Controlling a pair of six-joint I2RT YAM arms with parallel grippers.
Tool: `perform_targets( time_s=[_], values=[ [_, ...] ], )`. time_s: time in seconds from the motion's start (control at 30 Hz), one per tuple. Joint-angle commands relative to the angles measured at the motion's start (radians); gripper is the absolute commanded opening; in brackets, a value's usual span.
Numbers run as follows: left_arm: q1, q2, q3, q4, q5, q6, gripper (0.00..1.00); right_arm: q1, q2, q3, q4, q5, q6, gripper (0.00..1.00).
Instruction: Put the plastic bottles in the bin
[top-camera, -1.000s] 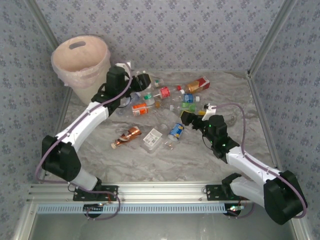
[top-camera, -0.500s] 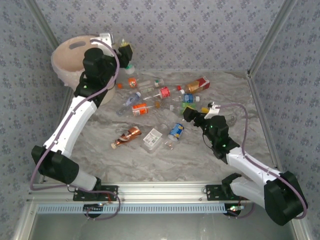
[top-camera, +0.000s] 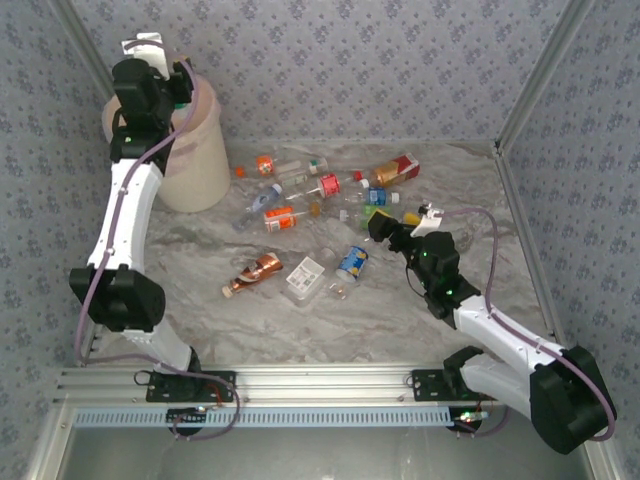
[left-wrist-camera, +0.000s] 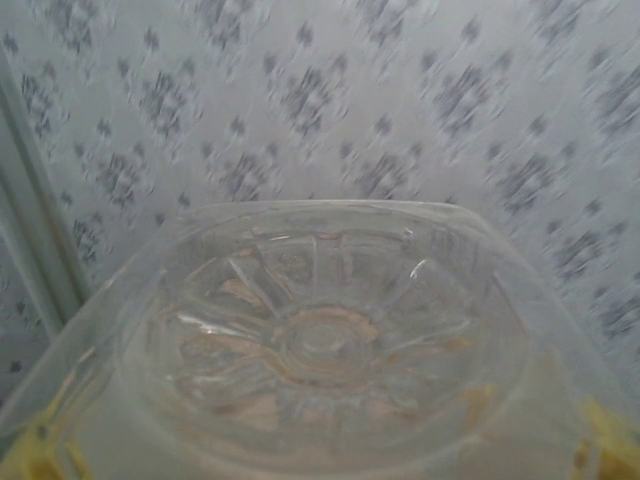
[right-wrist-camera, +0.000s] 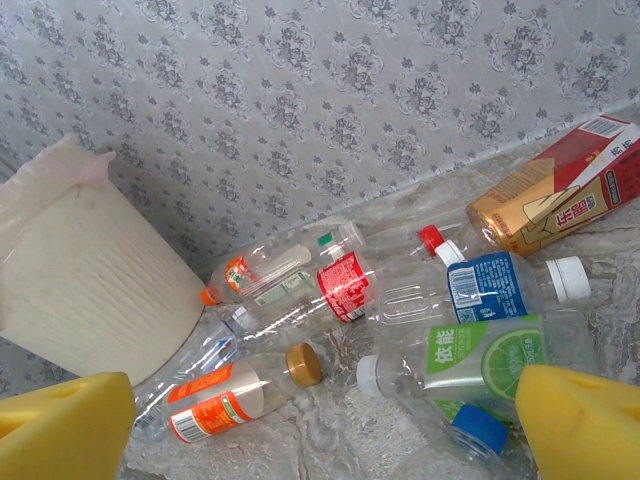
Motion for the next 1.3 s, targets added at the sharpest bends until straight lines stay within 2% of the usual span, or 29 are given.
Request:
perform_targets(
  time_s=[0.0,0.1,0.33,0.5,0.67,0.87,1.13,1.27],
  values=[
    [0.070,0.028,0.054,-0.046,0.136,0.044,0.59,0.001,-0.015,0.003,0.019,-0.002,0.019,1.00],
    [0.141,0.058,0.068,-0.110,0.279,0.047,0.59,0.002,-0.013,0.002,0.016,-0.004,0.019,1.00],
    [0.260,0.106,0.067,-0.186,0.452,0.038,0.59,0.003,-0.009,0.022,-0.023,-0.012,0.025,1.00],
    [0.278,0.160,0.149,-0.310,0.475,0.062,0.59,0.002,0.004,0.031,-0.024,-0.012,0.026,1.00],
    [0.278,0.193,0.159,-0.355,0.607,0.062,0.60,0.005,0.035,0.043,-0.020,-0.018,0.036,1.00],
    [0.279,0.235,0.185,-0.390,0.633,0.062,0.63,0.006,0.072,0.063,-0.018,-0.045,0.045,1.00],
    [0.279,0.256,0.175,-0.386,0.673,0.050,0.74,0.010,0.096,0.081,-0.022,-0.056,0.044,1.00],
    [0.279,0.254,0.178,-0.382,0.682,0.032,0.75,0.010,0.104,0.086,-0.026,-0.061,0.044,1.00]
  ],
)
